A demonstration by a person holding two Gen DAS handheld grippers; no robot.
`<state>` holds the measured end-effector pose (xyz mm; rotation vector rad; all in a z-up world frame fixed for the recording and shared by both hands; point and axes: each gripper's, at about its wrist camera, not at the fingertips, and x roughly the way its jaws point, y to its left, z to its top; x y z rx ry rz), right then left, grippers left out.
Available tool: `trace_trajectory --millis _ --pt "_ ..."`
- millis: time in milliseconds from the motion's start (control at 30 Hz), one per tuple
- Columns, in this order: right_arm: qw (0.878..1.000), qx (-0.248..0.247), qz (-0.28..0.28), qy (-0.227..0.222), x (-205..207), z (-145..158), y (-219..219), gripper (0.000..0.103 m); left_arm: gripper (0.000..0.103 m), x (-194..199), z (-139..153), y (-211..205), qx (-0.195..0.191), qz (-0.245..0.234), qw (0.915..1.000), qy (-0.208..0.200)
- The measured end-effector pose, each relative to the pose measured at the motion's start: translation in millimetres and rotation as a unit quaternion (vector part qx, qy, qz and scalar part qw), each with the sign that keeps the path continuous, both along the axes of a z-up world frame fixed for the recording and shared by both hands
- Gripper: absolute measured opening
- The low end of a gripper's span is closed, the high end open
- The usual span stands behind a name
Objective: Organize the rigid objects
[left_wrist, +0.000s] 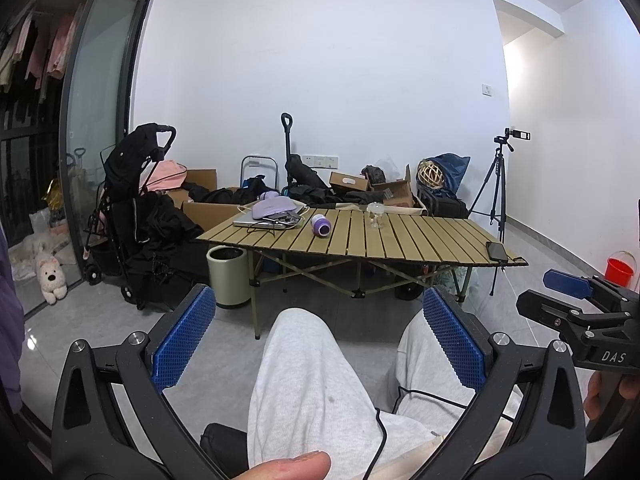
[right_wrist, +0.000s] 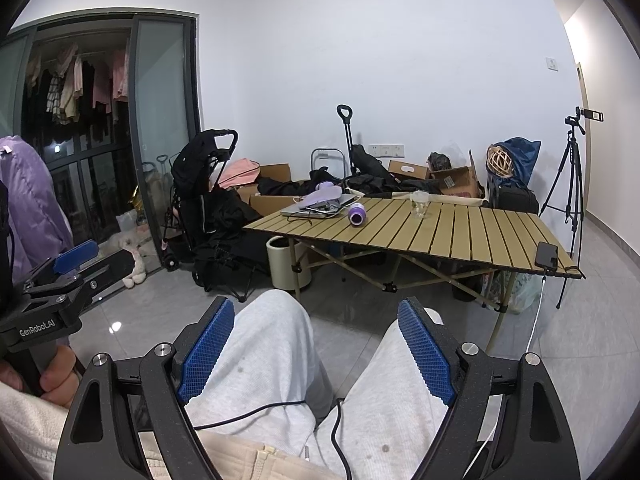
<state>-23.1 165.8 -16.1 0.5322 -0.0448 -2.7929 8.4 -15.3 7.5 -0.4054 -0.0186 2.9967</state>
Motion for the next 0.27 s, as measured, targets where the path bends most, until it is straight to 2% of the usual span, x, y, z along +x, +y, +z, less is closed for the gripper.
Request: trace_trajectory --millis 267 --pt "1.0 0.001 0.002 0.0 1.0 -1.4 0.7 0.088 0.103 -0.6 -0.2 -0.1 0.001 -0.003 1.0 -0.003"
